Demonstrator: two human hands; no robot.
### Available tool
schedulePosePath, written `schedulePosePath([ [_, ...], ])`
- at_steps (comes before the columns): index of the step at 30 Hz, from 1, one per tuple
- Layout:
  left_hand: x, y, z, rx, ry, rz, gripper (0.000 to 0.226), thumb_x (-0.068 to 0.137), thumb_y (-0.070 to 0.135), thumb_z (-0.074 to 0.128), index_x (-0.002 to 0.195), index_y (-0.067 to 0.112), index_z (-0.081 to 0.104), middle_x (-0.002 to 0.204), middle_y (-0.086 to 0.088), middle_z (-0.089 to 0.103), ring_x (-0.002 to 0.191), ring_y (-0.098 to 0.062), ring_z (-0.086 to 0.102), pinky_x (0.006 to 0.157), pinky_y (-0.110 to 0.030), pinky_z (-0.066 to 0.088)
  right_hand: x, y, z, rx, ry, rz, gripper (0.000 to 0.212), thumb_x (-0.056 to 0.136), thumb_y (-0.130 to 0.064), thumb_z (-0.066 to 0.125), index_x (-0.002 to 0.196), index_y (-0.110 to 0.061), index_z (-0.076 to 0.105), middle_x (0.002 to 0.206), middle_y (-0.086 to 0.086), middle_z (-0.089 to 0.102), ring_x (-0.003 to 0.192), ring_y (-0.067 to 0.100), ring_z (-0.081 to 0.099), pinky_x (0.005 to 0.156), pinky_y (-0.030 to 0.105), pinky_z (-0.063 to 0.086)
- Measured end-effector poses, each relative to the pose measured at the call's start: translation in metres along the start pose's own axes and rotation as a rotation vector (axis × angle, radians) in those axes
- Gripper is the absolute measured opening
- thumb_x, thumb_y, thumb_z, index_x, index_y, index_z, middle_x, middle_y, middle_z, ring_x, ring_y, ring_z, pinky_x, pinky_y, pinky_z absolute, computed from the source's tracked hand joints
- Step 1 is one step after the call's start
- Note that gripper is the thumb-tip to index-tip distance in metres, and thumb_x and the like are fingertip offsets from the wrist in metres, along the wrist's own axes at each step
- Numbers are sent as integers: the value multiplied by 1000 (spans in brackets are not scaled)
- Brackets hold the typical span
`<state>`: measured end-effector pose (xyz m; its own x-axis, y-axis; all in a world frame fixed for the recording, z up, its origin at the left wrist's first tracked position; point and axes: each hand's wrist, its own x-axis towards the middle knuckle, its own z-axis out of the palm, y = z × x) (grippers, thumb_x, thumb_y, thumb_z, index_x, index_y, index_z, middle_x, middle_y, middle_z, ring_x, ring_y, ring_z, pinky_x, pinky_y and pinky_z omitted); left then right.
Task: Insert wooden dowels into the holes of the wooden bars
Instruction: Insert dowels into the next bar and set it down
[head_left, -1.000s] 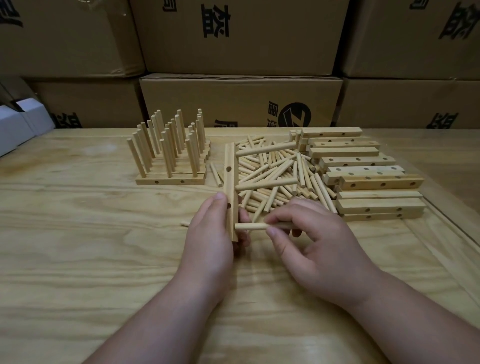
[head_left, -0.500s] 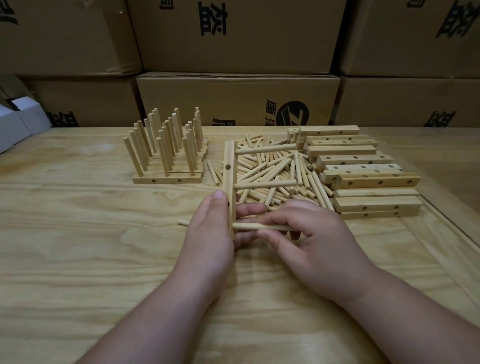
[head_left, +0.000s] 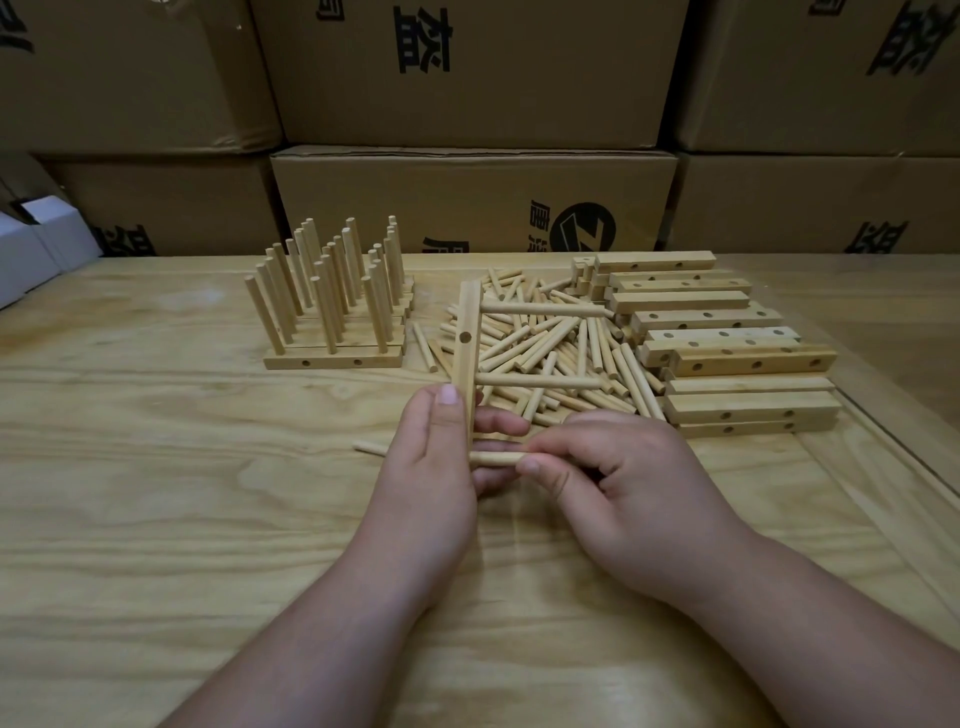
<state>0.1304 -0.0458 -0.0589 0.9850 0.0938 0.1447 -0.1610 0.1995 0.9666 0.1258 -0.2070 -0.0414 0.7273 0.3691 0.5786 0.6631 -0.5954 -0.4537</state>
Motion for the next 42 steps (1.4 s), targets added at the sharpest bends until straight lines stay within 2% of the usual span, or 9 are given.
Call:
schedulePosePath([
  [6, 1, -2, -1, 41, 0, 14, 36, 109, 37, 32, 104, 10, 56, 88, -3, 76, 73, -17, 74, 65, -27, 60, 1, 0, 0, 44, -1, 27, 16, 92, -28, 64, 92, -26, 79, 81, -11, 72, 81, 3, 66, 72, 29, 52],
  [11, 1, -2, -2, 56, 25, 36, 38, 108, 41, 32, 103, 14, 58, 90, -3, 76, 75, -18, 74, 66, -28, 60, -2, 1, 6, 74, 45, 39, 16, 90, -26, 66, 98, -21, 80, 84, -15, 70, 84, -3, 64, 75, 12, 47],
  [14, 2, -1, -2, 26, 60, 13, 41, 109, 40, 31, 103, 12, 61, 90, -5, 76, 75, -21, 75, 64, -29, 60, -1, -2, 9, 83, 42, 23, 18, 88, -28, 69, 103, -26, 78, 81, -18, 65, 81, -4, 60, 75, 7, 42],
  [21, 2, -2, 0, -4, 72, -11, 42, 110, 37, 27, 109, 14, 62, 97, -4, 78, 81, -19, 76, 61, -27, 59, 1, -5, 8, 63, 15, -14, 23, 93, -23, 66, 112, -31, 76, 85, -31, 58, 86, -10, 57, 77, 7, 40],
  [25, -1, -1, 0, 33, 53, 22, 40, 110, 39, 26, 113, 15, 59, 101, -2, 78, 85, -21, 76, 66, -32, 63, 0, -6, 7, 73, 1, 0, 23, 93, -24, 64, 112, -30, 77, 86, -26, 64, 86, -9, 59, 77, 8, 41],
  [30, -1, -4, -3, 36, 54, 42, 44, 109, 42, 27, 111, 14, 61, 100, -1, 78, 81, -18, 76, 61, -25, 58, -2, -13, 11, 64, 23, -1, 22, 94, -25, 62, 110, -26, 77, 90, -14, 73, 88, 2, 65, 78, 27, 52],
  [36, 0, -3, -3, 7, -32, 35, 44, 109, 41, 26, 117, 13, 59, 99, -1, 79, 85, -16, 77, 62, -23, 58, 1, -10, 4, 88, -39, 28, 23, 93, -23, 62, 110, -30, 77, 89, -17, 72, 89, -2, 63, 79, 14, 45],
  [40, -3, -3, 0, 10, -35, 90, 42, 106, 44, 28, 116, 15, 56, 102, 1, 78, 82, -15, 76, 61, -22, 57, -1, -14, 6, 68, -9, 32, 23, 93, -24, 61, 109, -28, 78, 88, -17, 71, 88, 0, 63, 78, 19, 49],
  [42, -4, -3, 1, 18, -29, 124, 48, 98, 52, 32, 116, 14, 55, 101, 2, 78, 82, -14, 75, 61, -22, 58, -2, -15, 7, 52, 21, 32, 21, 91, -23, 64, 106, -28, 78, 86, -20, 69, 86, -2, 63, 76, 18, 49],
])
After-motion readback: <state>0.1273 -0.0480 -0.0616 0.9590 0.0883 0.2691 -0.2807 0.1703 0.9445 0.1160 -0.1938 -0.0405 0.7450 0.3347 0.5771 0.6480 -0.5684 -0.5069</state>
